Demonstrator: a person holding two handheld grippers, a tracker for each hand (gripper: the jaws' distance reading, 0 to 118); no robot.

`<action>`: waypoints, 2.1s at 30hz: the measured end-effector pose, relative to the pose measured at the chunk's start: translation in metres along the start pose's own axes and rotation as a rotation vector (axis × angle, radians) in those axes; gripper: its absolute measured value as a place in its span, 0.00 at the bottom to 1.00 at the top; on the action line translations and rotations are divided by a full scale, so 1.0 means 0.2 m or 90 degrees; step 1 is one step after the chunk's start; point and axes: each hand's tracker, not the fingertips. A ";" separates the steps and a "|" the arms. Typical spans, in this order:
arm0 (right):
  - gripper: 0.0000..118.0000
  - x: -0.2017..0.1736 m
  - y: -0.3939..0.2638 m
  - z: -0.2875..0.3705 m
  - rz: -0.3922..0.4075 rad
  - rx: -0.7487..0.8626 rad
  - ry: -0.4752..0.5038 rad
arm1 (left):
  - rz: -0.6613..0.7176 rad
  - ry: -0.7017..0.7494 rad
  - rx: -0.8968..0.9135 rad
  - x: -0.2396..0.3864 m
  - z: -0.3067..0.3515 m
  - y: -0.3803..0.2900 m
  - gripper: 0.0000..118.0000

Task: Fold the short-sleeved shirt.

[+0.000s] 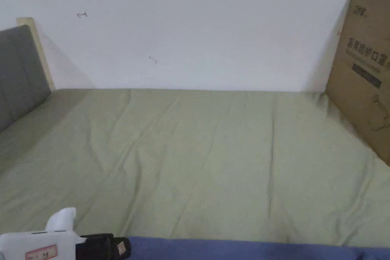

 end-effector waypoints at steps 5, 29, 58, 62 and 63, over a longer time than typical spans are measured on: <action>0.00 -0.01 -0.03 -0.09 -0.026 -0.065 0.004 | 0.122 -0.024 0.019 -0.38 -0.07 -0.06 0.99; 0.00 -0.19 0.03 -0.27 -0.012 -0.161 0.074 | -0.045 0.010 -0.018 -0.15 -0.29 -0.06 0.05; 0.00 0.12 0.01 -0.11 -0.118 -0.145 0.059 | -0.183 0.084 0.045 0.70 -0.24 -0.17 0.52; 0.00 0.13 -0.02 -0.13 -0.122 -0.151 0.062 | -0.205 0.083 0.014 0.72 -0.33 -0.23 0.01; 0.00 0.12 -0.02 -0.13 -0.121 -0.154 0.063 | -0.193 0.059 -0.021 0.73 -0.39 -0.23 0.01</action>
